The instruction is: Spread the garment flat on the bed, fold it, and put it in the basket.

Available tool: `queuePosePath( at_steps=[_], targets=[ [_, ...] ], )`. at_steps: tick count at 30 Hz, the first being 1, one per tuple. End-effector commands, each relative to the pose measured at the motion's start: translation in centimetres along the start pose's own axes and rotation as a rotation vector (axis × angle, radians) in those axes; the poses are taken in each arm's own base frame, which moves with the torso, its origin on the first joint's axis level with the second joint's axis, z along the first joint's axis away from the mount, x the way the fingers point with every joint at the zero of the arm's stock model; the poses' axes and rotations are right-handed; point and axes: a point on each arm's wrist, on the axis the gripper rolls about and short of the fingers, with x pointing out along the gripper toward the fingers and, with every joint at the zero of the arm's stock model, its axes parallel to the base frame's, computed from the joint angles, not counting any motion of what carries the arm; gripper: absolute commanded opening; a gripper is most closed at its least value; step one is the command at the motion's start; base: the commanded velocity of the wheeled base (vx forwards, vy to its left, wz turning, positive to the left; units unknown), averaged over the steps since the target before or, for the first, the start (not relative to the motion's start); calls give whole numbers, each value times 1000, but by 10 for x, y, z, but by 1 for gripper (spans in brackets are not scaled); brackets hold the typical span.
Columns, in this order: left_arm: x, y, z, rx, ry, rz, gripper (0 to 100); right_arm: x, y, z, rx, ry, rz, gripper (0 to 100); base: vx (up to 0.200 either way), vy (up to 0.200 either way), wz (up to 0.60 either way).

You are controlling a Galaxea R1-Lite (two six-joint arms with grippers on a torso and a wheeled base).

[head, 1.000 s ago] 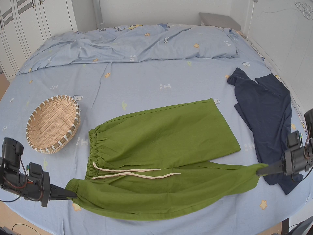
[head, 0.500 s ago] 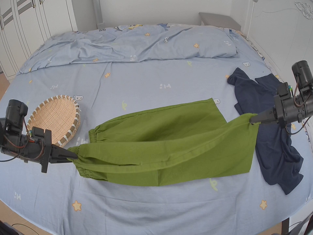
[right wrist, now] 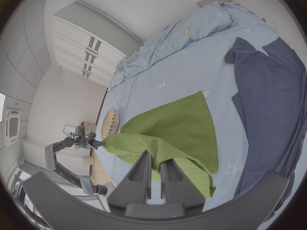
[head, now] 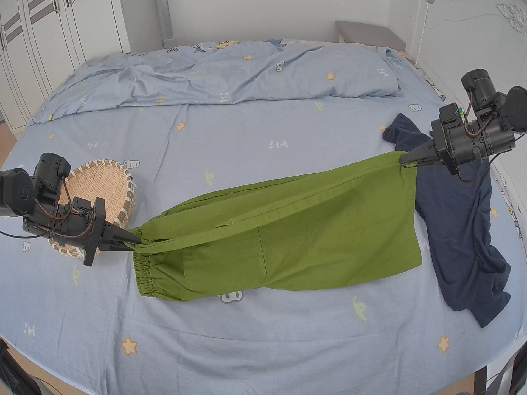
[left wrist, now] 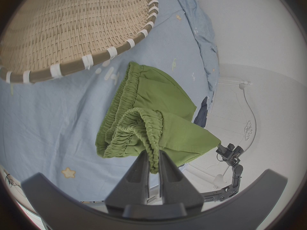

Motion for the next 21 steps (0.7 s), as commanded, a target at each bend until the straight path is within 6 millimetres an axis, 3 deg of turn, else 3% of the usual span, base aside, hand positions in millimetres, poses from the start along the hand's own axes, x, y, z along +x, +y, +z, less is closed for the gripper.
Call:
queuePosePath(
  at_steps=[1,9,21],
  targets=[
    [13,4,22,-23,14,12,0,22,-18,16,31,23,-11,0,0,0,0],
    [21,5,39,-26,19,17,0,26,-21,24,39,19,-12,0,0,0,0],
    [17,4,60,-18,-23,9,0,60,-49,19,114,93,-27,0,0,0,0]
  ],
)
